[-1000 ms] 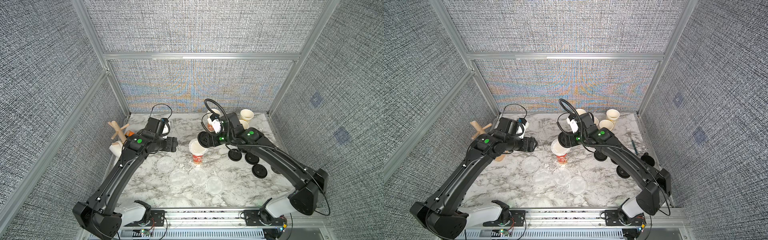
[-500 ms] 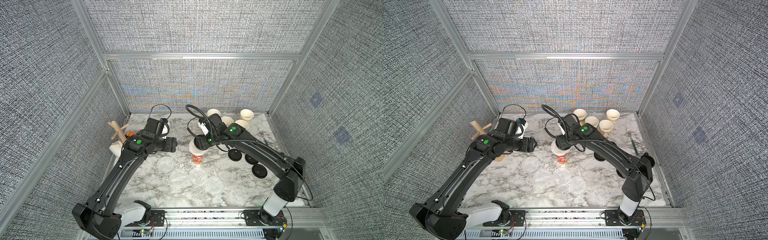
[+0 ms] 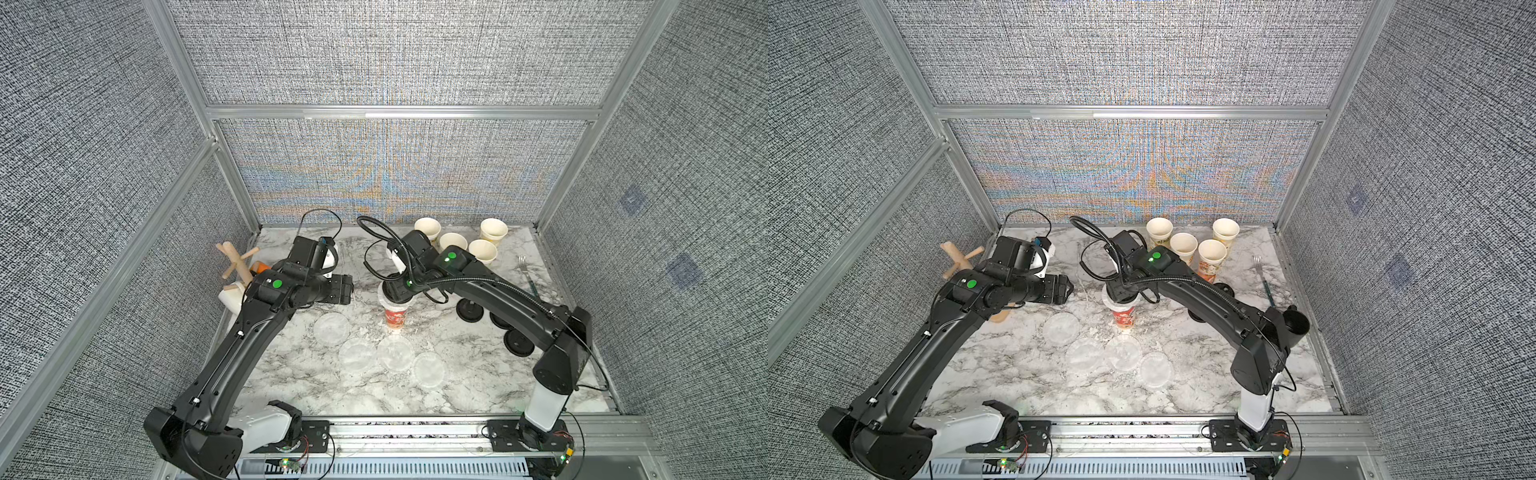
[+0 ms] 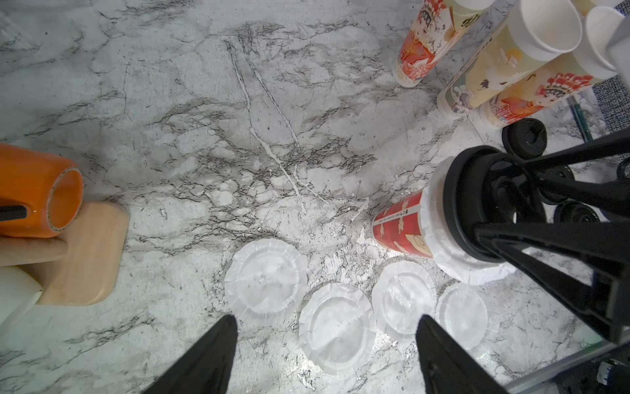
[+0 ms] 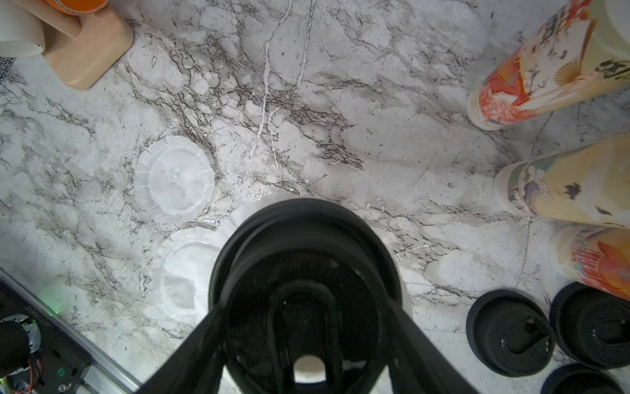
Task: Put the leak-proof paper on the milk tea cups
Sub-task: Place the cup lid on the cup.
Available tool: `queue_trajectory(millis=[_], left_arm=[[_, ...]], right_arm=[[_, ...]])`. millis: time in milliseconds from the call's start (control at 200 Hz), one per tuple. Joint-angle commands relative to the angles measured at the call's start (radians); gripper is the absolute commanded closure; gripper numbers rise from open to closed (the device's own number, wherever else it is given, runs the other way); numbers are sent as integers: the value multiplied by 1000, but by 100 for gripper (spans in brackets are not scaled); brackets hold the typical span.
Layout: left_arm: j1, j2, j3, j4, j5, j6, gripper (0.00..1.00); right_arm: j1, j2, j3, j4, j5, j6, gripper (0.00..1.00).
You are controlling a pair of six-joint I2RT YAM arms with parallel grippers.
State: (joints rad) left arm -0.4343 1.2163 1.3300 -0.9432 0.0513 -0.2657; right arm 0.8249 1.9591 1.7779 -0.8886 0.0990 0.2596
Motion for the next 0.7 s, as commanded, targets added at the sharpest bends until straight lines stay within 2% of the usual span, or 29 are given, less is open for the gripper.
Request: queue_trajectory(millis=[0,696], left_arm=[[3,-5,-2,1,-7,8,16],[9,-4,-6,2,-2,12,16]], right_arm=[[8,7,14,-18,16,-9,31],[17,38,12,-16,2,-10,29]])
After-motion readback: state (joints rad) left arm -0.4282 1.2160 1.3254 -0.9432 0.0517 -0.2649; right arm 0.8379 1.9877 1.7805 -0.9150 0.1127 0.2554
